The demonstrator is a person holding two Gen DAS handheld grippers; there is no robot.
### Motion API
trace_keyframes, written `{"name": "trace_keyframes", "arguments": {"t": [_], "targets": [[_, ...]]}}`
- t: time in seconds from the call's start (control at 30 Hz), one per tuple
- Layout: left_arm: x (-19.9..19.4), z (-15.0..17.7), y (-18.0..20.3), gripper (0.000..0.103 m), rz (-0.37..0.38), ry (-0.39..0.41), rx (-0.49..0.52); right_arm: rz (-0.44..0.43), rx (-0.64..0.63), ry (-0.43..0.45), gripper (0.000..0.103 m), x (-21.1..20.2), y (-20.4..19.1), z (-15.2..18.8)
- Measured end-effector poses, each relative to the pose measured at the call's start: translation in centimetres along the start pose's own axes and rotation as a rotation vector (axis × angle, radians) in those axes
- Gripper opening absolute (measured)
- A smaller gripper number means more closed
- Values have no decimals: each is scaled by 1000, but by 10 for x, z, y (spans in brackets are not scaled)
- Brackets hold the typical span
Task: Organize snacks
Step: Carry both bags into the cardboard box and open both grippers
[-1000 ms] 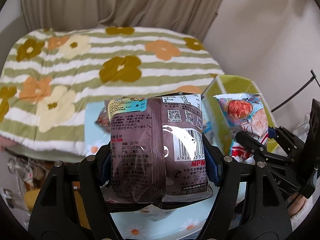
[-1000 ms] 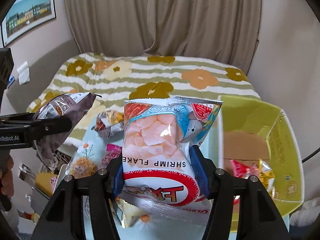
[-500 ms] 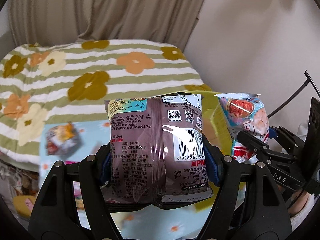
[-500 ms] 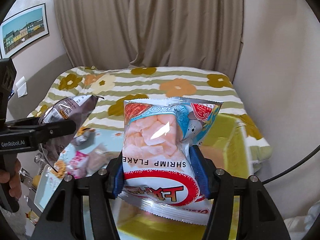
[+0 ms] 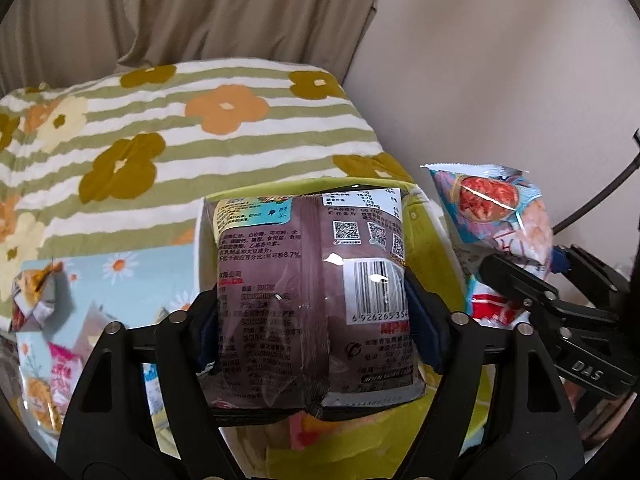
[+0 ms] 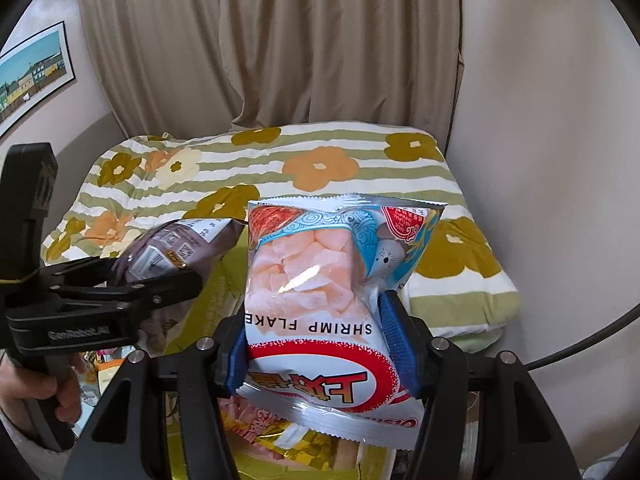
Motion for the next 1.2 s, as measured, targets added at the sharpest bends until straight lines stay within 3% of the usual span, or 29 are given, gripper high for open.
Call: {"name": "trace_keyframes", "arguments": {"t": [0.03, 0.07, 0.27, 0.63, 0.67, 0.73, 0.77, 1.2], "targets": [[5, -1, 2, 88, -13, -9, 12, -1, 5, -3, 55, 2, 2, 0], [9, -2, 4, 102, -30, -11, 25, -1, 10, -5, 55, 3, 4, 0], [19, 1, 2, 103, -63, -33, 77, -8, 48, -26, 55, 9, 10, 5], [12, 7, -38, 102, -77, -59, -31, -94, 79, -105, 56, 46, 3, 12], [12, 8, -40, 103, -80, -62, -42, -98, 82, -102, 59, 48, 2, 12], [11, 11, -43, 102, -74, -69, -59, -113, 83, -79, 84, 52, 2, 12], [9, 13, -45, 102, -75, -67, -69, -119, 81, -67, 103, 53, 3, 12], [-25, 31, -59, 102, -127, -37, -125, -183, 65, -60, 103, 45, 3, 22]]}}
Point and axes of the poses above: each gripper's, at about its wrist camera, not at the fingertips, and x roughly the way its jaws point, y to its right, z to its underside, the point moved 5 cm from there along x, roughly the way its jaws point, and after that the axes turned 11 degrees about -x, right-handed, at the moved point
